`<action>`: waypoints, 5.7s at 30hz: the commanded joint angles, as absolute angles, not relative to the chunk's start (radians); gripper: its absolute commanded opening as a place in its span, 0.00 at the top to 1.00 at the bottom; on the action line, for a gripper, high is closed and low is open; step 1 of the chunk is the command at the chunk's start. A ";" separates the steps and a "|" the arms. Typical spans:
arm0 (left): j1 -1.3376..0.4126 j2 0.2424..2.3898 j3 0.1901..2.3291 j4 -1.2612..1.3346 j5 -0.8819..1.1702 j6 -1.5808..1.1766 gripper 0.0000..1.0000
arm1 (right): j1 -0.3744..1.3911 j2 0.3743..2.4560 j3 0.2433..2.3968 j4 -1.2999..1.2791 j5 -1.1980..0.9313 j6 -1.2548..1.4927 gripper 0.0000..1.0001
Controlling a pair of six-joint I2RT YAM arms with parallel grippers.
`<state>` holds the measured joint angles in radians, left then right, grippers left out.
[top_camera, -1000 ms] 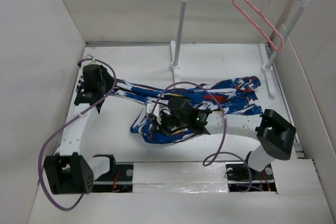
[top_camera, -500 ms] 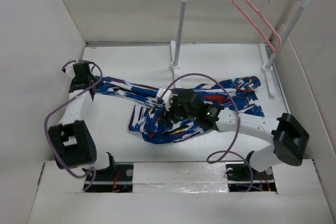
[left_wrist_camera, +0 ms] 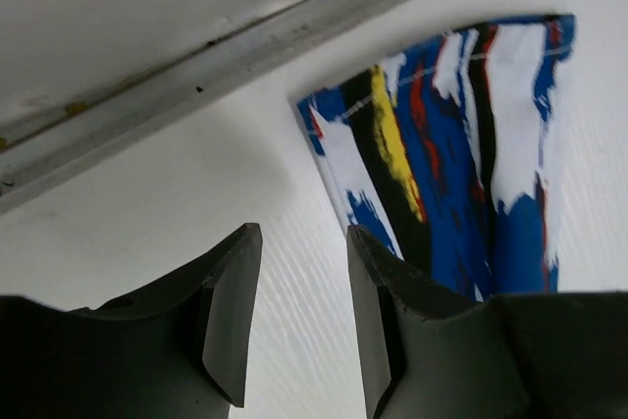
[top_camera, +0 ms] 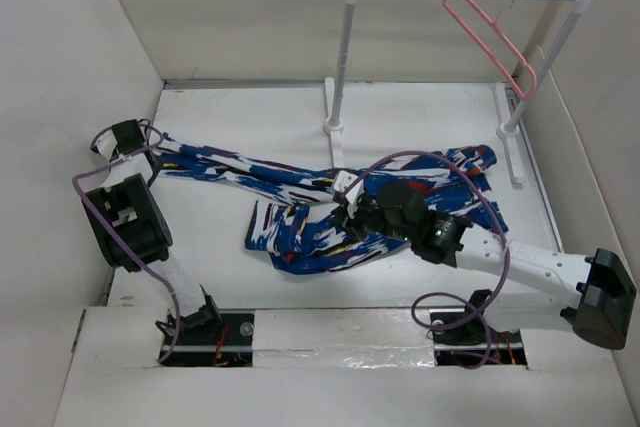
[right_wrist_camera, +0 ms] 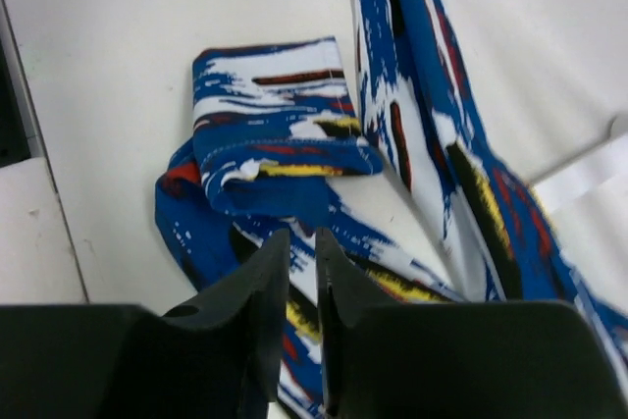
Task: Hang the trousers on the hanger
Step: Flatten out the trousers at the center of the board.
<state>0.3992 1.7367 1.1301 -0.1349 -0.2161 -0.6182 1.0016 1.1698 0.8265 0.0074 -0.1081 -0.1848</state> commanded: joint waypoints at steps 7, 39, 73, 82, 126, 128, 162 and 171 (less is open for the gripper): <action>0.446 1.891 1.224 -0.094 -0.173 -0.627 0.61 | 0.953 1.043 0.767 0.003 -0.112 -0.164 0.61; 0.284 1.566 1.465 -0.213 -0.129 -0.634 1.00 | 0.798 0.914 0.649 0.083 -0.030 -0.078 0.64; 0.351 1.623 1.267 -0.210 -0.327 -0.572 0.71 | 0.434 0.735 0.568 -0.038 -0.132 -0.012 0.93; -0.010 1.464 1.336 -0.123 -0.371 -0.506 0.48 | 0.192 0.635 0.517 -0.141 -0.032 0.031 0.41; -1.241 2.049 1.315 0.413 -0.272 -0.339 0.39 | -0.505 1.445 0.624 0.555 -0.474 0.365 0.37; -1.241 2.072 1.328 0.407 -0.246 -0.334 0.39 | -0.505 1.488 0.630 0.577 -0.469 0.377 0.37; -1.290 2.062 1.155 0.476 -0.060 -0.262 1.00 | -0.462 1.479 0.715 0.608 -0.427 0.459 1.00; -1.405 1.937 0.999 0.505 0.049 -0.241 1.00 | -0.443 1.354 0.847 0.269 -0.239 0.339 1.00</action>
